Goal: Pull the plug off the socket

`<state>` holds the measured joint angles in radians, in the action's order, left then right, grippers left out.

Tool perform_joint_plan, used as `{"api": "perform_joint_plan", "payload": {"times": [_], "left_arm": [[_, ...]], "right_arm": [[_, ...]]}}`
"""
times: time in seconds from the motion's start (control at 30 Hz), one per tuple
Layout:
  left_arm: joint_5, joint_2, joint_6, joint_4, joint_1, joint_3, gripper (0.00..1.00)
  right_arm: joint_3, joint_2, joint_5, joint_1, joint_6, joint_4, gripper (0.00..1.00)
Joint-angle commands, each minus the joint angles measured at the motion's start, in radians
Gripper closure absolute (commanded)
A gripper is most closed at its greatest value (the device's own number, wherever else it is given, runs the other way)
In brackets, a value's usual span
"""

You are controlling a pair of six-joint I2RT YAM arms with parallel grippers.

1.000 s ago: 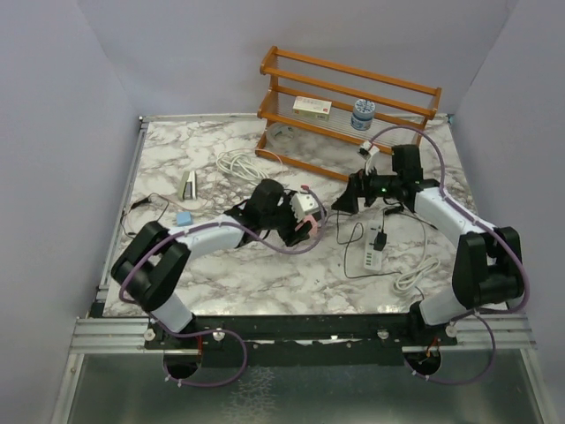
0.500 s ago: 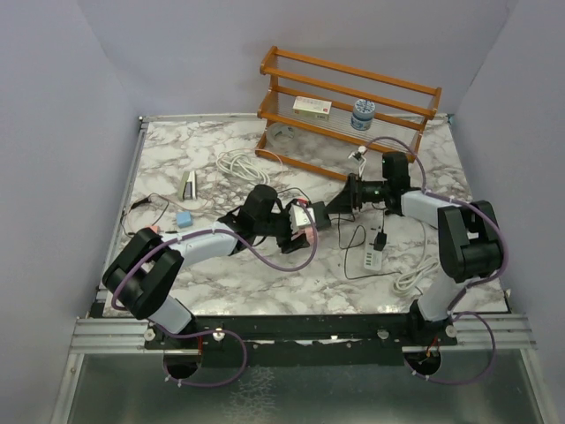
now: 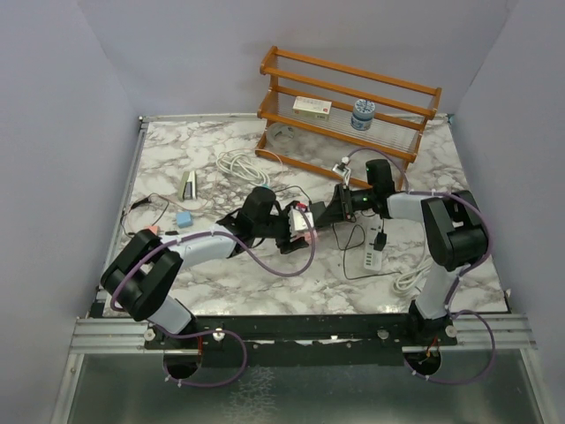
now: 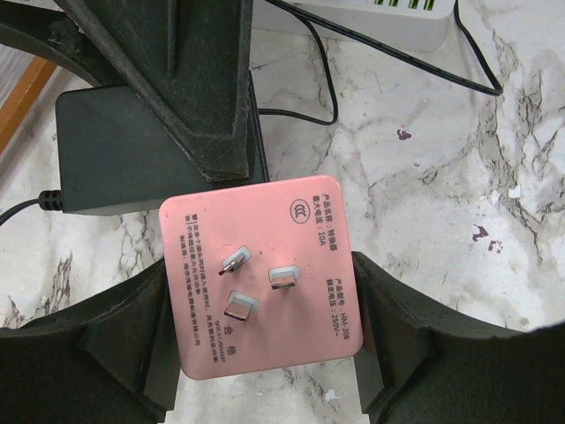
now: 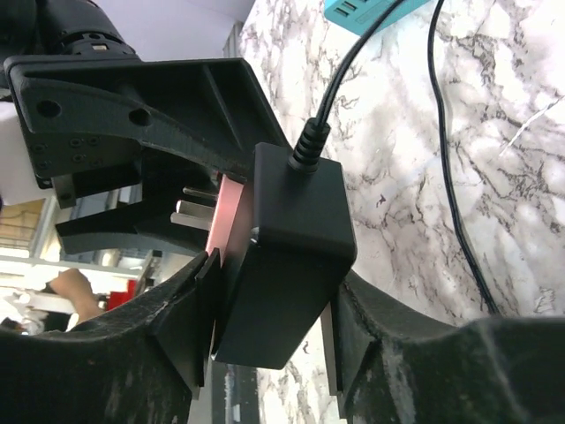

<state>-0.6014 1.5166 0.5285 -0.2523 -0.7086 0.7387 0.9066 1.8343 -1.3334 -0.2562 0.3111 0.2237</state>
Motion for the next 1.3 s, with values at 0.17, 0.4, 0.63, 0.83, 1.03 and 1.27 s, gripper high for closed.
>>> {"api": "perform_joint_plan", "payload": {"times": [0.17, 0.4, 0.63, 0.83, 1.03, 1.27], "left_arm": [[-0.007, -0.036, 0.065, -0.07, 0.001, -0.045, 1.0], [0.007, -0.032, 0.145, -0.068, -0.005, -0.088, 1.0], [0.055, -0.045, 0.253, -0.052, -0.014, -0.115, 1.0], [0.058, -0.031, 0.326, 0.008, -0.045, -0.117, 1.0], [0.091, -0.02, 0.339, 0.002, -0.058, -0.126, 1.0], [0.127, -0.036, 0.327, -0.011, -0.059, -0.139, 1.0]], "right_arm": [[0.03, 0.042, -0.051, 0.0, -0.011, -0.001, 0.66], [0.048, 0.111, -0.025, 0.001, -0.087, -0.109, 0.92], [0.045, 0.136, 0.028, 0.002, -0.094, -0.138, 0.99], [0.122, 0.179, 0.087, 0.002, -0.205, -0.331, 1.0], [0.128, 0.182, 0.132, 0.001, -0.245, -0.383, 1.0], [0.129, 0.207, 0.043, 0.002, -0.278, -0.391, 1.0]]}}
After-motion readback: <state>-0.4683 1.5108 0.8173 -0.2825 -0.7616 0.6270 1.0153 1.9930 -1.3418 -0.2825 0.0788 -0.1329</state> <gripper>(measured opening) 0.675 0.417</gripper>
